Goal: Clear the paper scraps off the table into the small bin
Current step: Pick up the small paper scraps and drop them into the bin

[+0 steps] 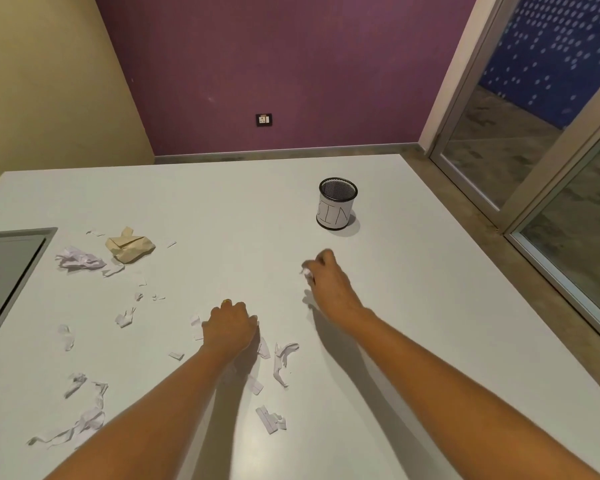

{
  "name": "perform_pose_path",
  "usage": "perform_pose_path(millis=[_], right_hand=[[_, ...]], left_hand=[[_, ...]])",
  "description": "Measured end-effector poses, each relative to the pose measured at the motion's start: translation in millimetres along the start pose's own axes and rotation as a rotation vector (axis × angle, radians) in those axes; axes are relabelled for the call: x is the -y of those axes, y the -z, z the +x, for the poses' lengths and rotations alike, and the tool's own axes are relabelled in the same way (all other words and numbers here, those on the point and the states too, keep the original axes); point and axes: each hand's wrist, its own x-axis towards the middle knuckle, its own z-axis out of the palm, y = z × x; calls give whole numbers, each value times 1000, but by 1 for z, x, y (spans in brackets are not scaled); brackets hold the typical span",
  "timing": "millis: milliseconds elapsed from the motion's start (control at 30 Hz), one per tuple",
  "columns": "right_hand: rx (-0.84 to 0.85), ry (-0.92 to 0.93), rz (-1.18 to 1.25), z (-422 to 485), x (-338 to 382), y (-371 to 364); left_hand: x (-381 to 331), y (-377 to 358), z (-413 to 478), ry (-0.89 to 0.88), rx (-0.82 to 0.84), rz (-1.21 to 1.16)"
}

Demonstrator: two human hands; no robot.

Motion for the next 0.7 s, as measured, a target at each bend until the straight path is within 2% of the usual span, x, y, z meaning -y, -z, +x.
perform_pose_path(millis=[167, 267, 333, 500, 700], right_hand=[[-139, 71, 27, 52, 1, 43], [-196, 62, 146, 80, 0, 61], [-227, 15, 212, 100, -1, 68], [-543, -161, 314, 142, -9, 71], [-609, -300, 381, 176, -30, 61]], left_hand=[[2, -6, 9, -42, -36, 35], [9, -9, 18, -65, 5, 60], [10, -8, 24, -83, 32, 101], [13, -4, 27, -107, 45, 58], [15, -2, 29, -116, 31, 80]])
